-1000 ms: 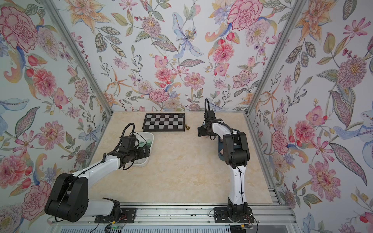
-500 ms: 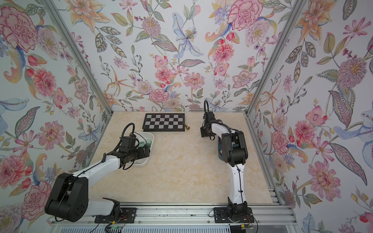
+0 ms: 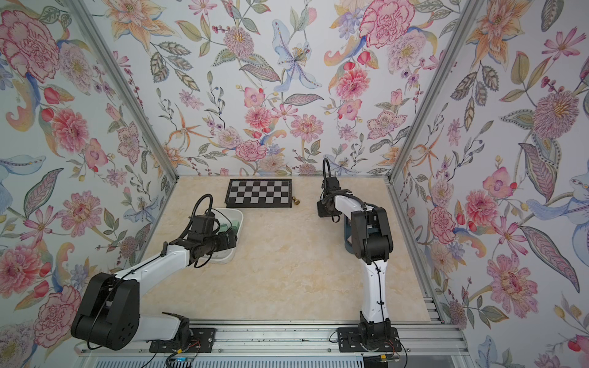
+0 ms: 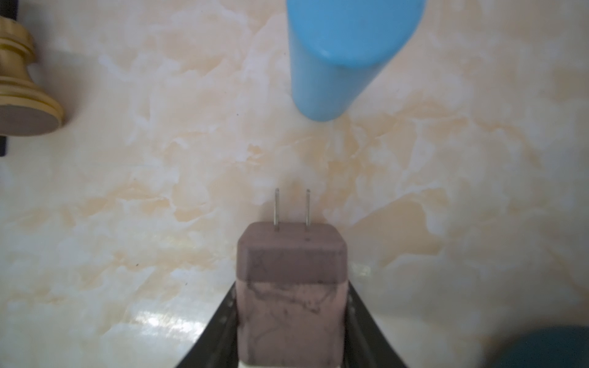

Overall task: Place the plugs by color into the storage box
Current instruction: Pick up the plug from the center of the board, then place the plug in the storage box.

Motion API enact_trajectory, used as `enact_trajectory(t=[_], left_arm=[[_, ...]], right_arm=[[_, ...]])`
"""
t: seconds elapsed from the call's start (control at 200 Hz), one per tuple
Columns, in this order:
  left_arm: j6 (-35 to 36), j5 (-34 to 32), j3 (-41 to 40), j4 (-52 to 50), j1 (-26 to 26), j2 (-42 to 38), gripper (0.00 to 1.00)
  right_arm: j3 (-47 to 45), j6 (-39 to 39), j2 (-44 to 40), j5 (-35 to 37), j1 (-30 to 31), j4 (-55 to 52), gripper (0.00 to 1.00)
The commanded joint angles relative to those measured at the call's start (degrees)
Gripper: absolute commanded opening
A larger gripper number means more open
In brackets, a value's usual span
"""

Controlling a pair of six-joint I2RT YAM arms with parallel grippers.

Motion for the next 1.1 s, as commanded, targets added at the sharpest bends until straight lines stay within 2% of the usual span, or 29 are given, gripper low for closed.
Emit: enact_trajectory(t=[0.0, 0.18, 0.32, 0.595, 0.836, 1.096], left_arm=[[-0.6, 0.1, -0.2, 0.4, -0.3, 0.2, 0.99], [-0.8, 0.2, 0.0, 0.5, -0.3, 0.2, 0.99], [-1.1, 0.5, 0.1, 0.8, -0.3, 0.0, 0.99], [-1.5, 0.5, -0.1, 0.9, -0.5, -0.4, 0.99], [-1.7, 0.5, -0.2, 1.0, -0.8, -0.7, 0.99], [-1.7, 0.3, -0.2, 0.7, -0.9, -0.7, 0.99]], right_arm=[[-1.5, 1.6, -7.6, 0.2, -0.9, -1.0, 0.13], [-5.4, 2.8, -15.1, 0.5, -3.4, -2.6, 0.13], [-9.2, 3.9, -20.3, 0.9, -6.1, -3.9, 0.09], [-17.8, 5.2, -26.1, 1.7, -10.9, -5.1, 0.08], [-21.8, 5.7, -22.4, 1.6, -12.9, -5.1, 0.09], [-20.1, 5.6, -15.4, 0.2, -12.8, -5.0, 0.12]])
